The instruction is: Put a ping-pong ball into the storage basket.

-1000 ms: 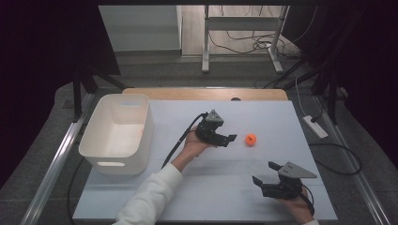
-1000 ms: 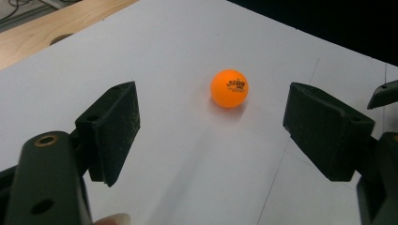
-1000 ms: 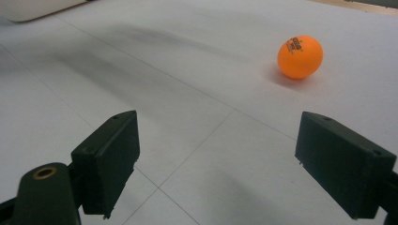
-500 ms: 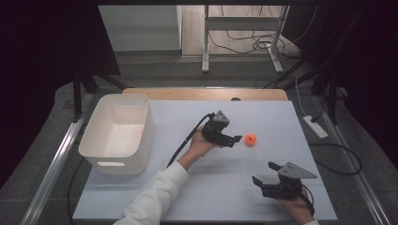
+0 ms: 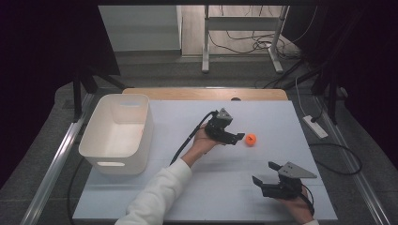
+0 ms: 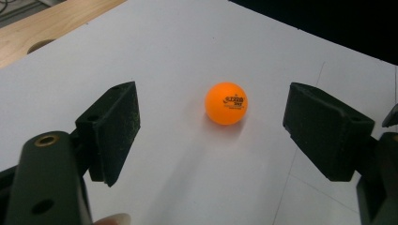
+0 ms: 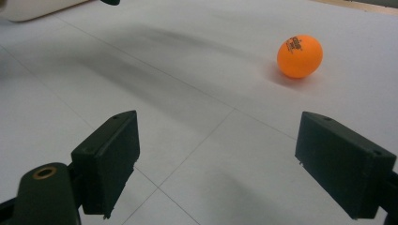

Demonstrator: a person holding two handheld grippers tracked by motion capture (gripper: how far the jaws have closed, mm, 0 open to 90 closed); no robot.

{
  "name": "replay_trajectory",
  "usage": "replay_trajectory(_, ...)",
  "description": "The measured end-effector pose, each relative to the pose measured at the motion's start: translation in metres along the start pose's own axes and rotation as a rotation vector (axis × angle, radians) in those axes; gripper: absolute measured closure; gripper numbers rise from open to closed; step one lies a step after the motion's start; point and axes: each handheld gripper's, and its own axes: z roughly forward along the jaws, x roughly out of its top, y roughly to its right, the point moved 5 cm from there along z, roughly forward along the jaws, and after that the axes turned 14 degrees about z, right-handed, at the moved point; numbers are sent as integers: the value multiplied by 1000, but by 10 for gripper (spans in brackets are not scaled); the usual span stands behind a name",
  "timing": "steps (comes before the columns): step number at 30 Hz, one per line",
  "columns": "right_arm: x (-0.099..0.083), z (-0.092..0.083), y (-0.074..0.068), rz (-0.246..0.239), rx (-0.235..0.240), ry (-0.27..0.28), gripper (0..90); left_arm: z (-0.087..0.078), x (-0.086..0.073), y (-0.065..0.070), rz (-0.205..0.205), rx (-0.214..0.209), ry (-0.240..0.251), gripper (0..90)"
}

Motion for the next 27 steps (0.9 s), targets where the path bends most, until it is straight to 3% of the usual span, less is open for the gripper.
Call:
replay_trajectory(11, 0, 0, 1, -2, 1, 1, 143, 15, 1, 3, 9, -23, -23, 201)
replay_trajectory(18, 0, 0, 1, -3, 2, 2, 143, 22, 1, 4, -13, -42, -16, 201)
replay_trajectory(27, 0, 0, 1, -2, 1, 3, 144, 30, 2, 5, 9, -48, -38, 201)
